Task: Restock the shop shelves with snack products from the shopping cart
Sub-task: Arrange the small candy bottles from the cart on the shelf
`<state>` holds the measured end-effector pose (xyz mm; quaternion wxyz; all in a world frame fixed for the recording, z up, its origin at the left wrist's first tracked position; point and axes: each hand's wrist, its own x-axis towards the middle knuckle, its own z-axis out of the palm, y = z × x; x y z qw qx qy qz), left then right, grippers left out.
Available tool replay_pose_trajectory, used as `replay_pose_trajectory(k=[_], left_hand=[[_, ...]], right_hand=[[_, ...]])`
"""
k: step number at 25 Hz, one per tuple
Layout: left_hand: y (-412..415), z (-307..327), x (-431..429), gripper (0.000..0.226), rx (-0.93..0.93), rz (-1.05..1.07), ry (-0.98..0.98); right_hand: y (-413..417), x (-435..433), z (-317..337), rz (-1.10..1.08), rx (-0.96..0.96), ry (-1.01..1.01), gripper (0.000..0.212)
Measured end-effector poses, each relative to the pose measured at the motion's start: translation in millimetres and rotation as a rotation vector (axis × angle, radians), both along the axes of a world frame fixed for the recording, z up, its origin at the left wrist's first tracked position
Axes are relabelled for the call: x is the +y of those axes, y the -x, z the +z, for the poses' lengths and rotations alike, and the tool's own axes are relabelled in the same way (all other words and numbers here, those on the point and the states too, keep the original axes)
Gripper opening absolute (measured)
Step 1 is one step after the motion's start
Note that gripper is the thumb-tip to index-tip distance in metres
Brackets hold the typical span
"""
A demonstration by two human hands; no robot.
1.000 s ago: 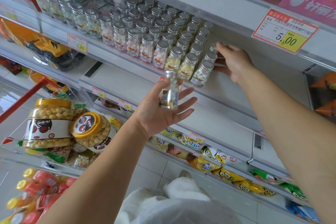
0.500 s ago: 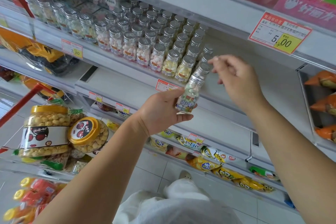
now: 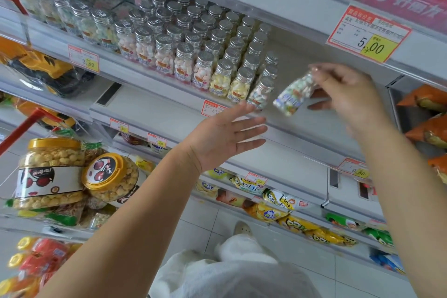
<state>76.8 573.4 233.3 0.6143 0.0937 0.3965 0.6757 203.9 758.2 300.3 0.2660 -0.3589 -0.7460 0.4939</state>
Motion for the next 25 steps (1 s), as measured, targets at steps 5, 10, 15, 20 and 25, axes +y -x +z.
replay_pose_trajectory(k=[5, 10, 15, 20, 25], left_hand=[[12, -3, -1, 0.054, -0.036, 0.048, 0.035], [11, -10, -2, 0.052, -0.043, 0.063, 0.025], [13, -17, -6, 0.047, -0.048, 0.075, 0.026], [15, -18, -10, 0.046, -0.064, 0.092, 0.027], [11, -23, -14, 0.045, -0.093, 0.098, 0.042]], right_hand=[[42, 43, -24, -0.064, -0.106, -0.085, 0.015], [83, 53, -36, -0.088, 0.005, 0.089, 0.008], [105, 56, -35, -0.075, 0.000, 0.159, 0.017], [117, 57, -34, -0.082, -0.001, 0.181, 0.020], [107, 51, -40, -0.140, 0.045, 0.226, 0.019]])
